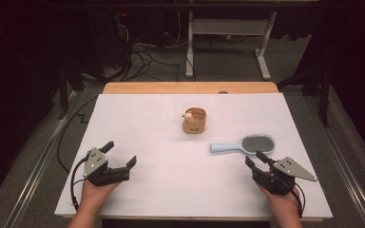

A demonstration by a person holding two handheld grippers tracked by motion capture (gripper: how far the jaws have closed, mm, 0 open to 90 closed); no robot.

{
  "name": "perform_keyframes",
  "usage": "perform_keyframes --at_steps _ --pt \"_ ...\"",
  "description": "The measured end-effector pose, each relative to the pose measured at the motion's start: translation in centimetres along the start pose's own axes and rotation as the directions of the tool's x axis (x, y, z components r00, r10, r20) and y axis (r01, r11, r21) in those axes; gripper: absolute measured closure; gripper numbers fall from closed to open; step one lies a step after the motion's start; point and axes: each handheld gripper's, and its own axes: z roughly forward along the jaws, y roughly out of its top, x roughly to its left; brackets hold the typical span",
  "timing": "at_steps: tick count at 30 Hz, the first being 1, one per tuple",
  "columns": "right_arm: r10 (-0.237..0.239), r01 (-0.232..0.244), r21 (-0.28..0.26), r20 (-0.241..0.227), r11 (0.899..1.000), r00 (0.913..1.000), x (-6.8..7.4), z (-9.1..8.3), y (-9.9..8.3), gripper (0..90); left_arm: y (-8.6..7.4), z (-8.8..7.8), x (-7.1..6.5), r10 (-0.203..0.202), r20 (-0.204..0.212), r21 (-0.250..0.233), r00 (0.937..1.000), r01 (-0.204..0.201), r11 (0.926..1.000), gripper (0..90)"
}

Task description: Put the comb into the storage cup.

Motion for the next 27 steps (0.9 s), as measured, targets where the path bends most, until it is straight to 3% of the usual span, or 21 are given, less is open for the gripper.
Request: perform_keyframes --at_steps 2,3,7,10,14,15,16,17,18,20,21,23,24,27 --pt "-0.01 0.01 0.031 -0.011 0.999 0.9999 0.4 0.5 0.1 74.6 0.0 0.0 0.0 0.006 -0.002 -0.007 1.0 -0.006 1.0 3.9" --pt "-0.01 0.01 0.031 -0.011 0.999 0.9999 0.4 0.5 0.1 74.6 0.0 0.0 0.0 0.008 -0.003 -0.007 1.0 -0.008 0.9999 3.9" --pt "-0.038 0.039 0.08 -0.012 0.996 0.9992 1.1 2.1 0.6 90.0 -0.1 0.2 -0.1 0.015 0.008 0.005 0.9998 -0.015 0.9999 4.0" --pt "-0.041 0.042 0.101 -0.015 0.994 0.9991 1.2 2.9 0.9 90.0 -0.1 0.3 -0.1 0.017 0.014 0.003 0.9998 -0.017 0.9999 2.5" --pt "-0.036 0.038 0.147 -0.017 0.988 0.9992 1.8 5.9 2.1 90.0 -0.1 0.3 -0.2 0.013 0.026 -0.012 0.9996 -0.013 0.9998 0.0" --pt "-0.036 0.038 0.147 -0.017 0.988 0.9992 1.8 5.9 2.1 90.0 -0.1 0.3 -0.2 0.014 0.028 -0.016 0.9995 -0.013 0.9998 0.0" --pt "-0.038 0.038 0.167 -0.005 0.985 0.9993 1.9 7.3 2.6 90.0 -0.1 0.3 -0.2 0.013 0.034 -0.024 0.9994 -0.012 0.9997 0.0" --pt "-0.038 0.038 0.167 -0.005 0.985 0.9993 1.9 7.3 2.6 90.0 -0.1 0.3 -0.2 0.013 0.036 -0.027 0.9993 -0.012 0.9996 0.0" --pt "-0.048 0.048 0.188 -0.002 0.981 0.9988 2.1 8.7 3.2 90.0 -0.1 0.4 -0.2 0.015 0.039 -0.031 0.9991 -0.013 0.9994 0.0" --pt "-0.051 0.05 0.199 -0.002 0.979 0.9987 2.2 9.2 3.4 90.0 -0.1 0.4 -0.2 0.014 0.042 -0.028 0.999 -0.013 0.9995 0.0" --pt "-0.077 0.074 0.226 0.005 0.971 0.997 2.5 10.5 3.9 90.0 -0.1 0.4 -0.2 0.014 0.044 -0.023 0.9989 -0.013 0.9996 0.0" --pt "-0.082 0.077 0.239 0.008 0.968 0.9966 2.7 11.1 4.1 90.0 -0.2 0.5 -0.2 0.011 0.042 -0.02 0.999 -0.01 0.9997 0.0" --pt "-0.09 0.085 0.264 0.008 0.961 0.9959 3.1 12.5 4.4 90.0 -0.2 0.5 -0.2 0.008 0.045 -0.019 0.999 -0.008 0.9998 0.0" --pt "-0.092 0.087 0.288 0.003 0.954 0.9958 3.5 13.4 4.6 90.0 -0.2 0.4 -0.2 0.009 0.047 -0.029 0.9989 -0.008 0.9995 0.0"
